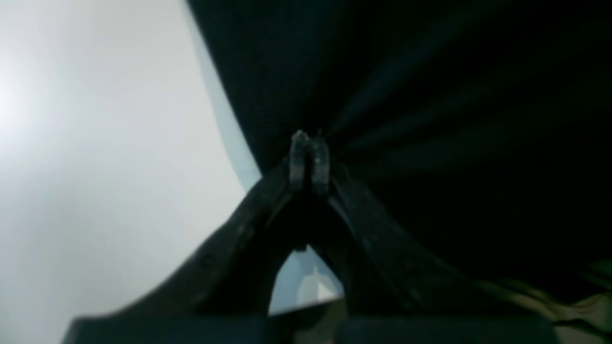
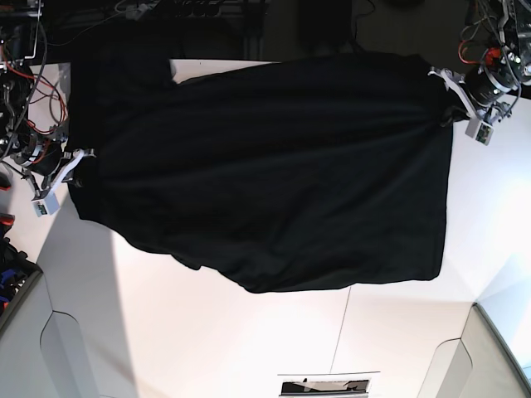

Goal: Layout the t-shirt on the table in an organized manner, then fold the t-shirt properly
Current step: 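Hold the shirt with both grippers and pull it apart to flatten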

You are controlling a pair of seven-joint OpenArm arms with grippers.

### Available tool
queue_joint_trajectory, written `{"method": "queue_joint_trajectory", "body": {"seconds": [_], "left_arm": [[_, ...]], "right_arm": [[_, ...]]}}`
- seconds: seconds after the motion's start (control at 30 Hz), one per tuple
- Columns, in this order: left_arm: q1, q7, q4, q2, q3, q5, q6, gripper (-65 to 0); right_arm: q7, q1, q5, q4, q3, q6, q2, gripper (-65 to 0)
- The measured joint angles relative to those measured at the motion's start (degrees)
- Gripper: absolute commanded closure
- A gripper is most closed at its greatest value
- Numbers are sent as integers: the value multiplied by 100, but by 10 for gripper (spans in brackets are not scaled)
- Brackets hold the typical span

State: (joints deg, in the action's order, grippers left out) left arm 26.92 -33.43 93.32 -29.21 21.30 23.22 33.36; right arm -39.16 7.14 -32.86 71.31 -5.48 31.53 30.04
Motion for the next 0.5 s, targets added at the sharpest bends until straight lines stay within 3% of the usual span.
{"method": "queue_joint_trajectory", "body": {"seconds": [0.13,0.27,0.5], "left_arm": [[-337,-210,-33,-271,-15,-133,-271,0],[-444,-343,-28,-555,9,282,-83,0],[-472,-645,168,-573,4,896,52,0]], "right_arm": [[-214,-48,146,417,-131,-111,-61,0],[-254,61,179,935,-581,-136,-11,0],[-304,713,-83,901,-728,-133,-96,0]]}}
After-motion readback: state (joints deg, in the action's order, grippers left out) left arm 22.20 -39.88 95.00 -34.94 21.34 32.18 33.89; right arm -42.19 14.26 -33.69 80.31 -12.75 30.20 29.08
